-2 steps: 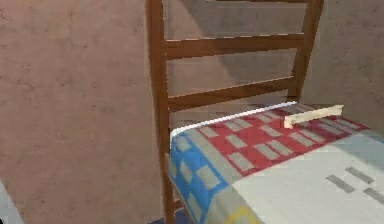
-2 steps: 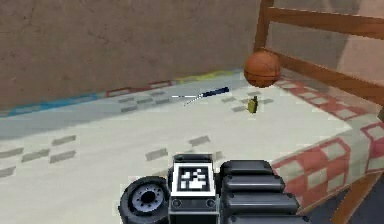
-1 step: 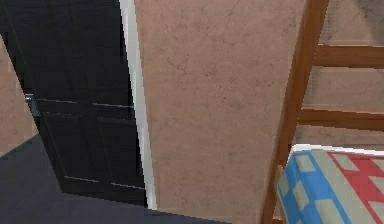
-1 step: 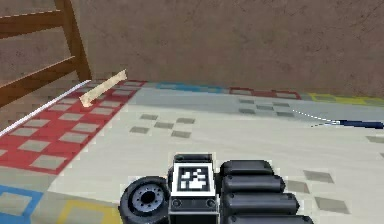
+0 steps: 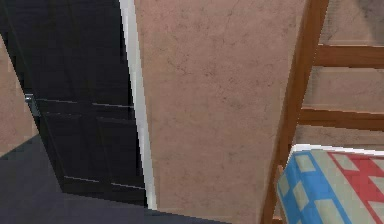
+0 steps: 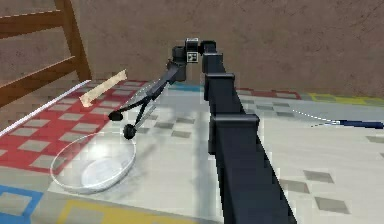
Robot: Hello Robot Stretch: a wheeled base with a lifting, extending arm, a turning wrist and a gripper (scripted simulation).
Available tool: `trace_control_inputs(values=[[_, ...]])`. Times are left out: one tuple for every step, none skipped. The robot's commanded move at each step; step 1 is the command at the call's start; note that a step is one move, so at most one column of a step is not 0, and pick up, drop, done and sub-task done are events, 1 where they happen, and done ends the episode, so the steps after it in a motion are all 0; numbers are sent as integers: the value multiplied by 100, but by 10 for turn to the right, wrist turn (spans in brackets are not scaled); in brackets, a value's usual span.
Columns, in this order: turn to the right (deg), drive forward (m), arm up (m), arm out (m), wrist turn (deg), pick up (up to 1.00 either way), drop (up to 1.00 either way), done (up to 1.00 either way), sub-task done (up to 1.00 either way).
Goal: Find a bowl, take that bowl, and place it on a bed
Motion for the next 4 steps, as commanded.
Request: trace_control_inputs(values=[[0,0,0,0,450,0,0,0,0],[0,0,0,0,450,0,0,0,0],[0,0,0,0,450,0,0,0,0],[0,0,0,0,450,0,0,0,0]])
